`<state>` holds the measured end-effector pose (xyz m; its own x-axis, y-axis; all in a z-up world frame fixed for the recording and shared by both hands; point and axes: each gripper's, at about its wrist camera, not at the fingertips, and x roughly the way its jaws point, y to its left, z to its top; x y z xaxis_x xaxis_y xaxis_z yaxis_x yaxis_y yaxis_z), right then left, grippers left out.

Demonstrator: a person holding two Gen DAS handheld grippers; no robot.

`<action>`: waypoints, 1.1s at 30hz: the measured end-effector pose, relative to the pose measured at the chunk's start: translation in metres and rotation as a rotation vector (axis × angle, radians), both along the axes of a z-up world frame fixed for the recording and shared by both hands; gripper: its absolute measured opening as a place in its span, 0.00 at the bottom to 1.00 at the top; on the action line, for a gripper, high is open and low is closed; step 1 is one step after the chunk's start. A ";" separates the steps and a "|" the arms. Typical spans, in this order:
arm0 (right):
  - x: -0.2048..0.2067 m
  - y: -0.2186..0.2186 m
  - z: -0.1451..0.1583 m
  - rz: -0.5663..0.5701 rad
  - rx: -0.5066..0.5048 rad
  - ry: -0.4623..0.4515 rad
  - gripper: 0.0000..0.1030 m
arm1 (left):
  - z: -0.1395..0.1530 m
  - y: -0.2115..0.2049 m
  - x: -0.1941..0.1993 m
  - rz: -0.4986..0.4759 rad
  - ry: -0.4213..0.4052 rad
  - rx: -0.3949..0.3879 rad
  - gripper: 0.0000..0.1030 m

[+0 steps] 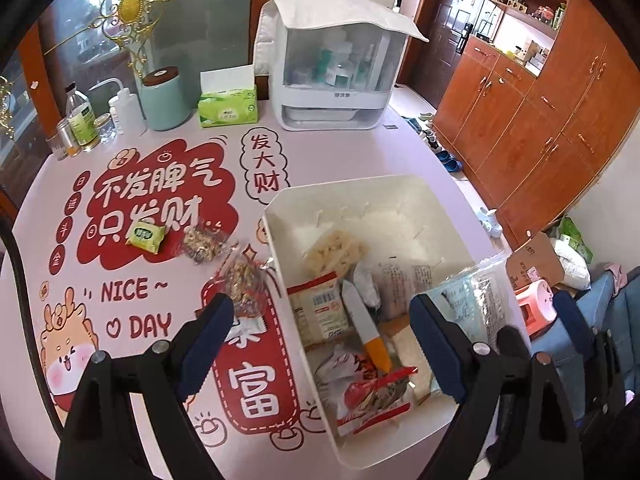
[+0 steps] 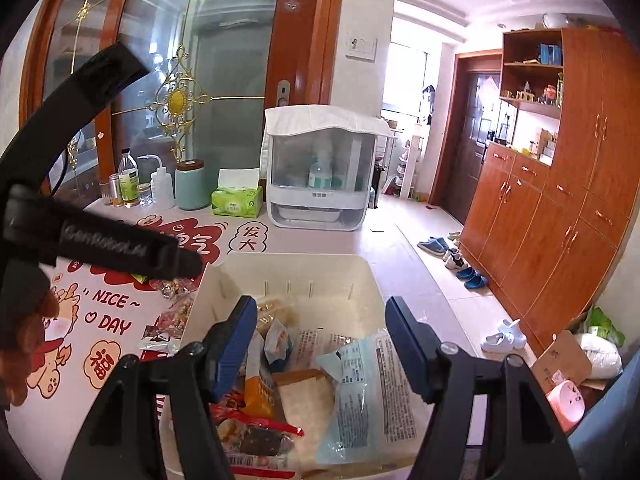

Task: Organize snacks
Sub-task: 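Move both open tools away from the tray toward the green packet and nut bags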

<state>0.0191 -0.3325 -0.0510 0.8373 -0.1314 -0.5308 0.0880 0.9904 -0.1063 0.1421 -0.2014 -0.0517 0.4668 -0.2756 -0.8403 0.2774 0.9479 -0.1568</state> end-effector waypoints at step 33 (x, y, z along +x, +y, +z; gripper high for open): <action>0.009 0.078 0.046 0.063 0.122 -0.092 0.67 | 0.114 0.183 -0.066 0.053 -0.325 0.362 0.89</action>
<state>0.0278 -0.2547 -0.0048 0.8875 -0.0165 -0.4605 0.0293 0.9994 0.0206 0.0764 -0.0188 0.0623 0.7263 0.0391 -0.6863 0.2070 0.9396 0.2726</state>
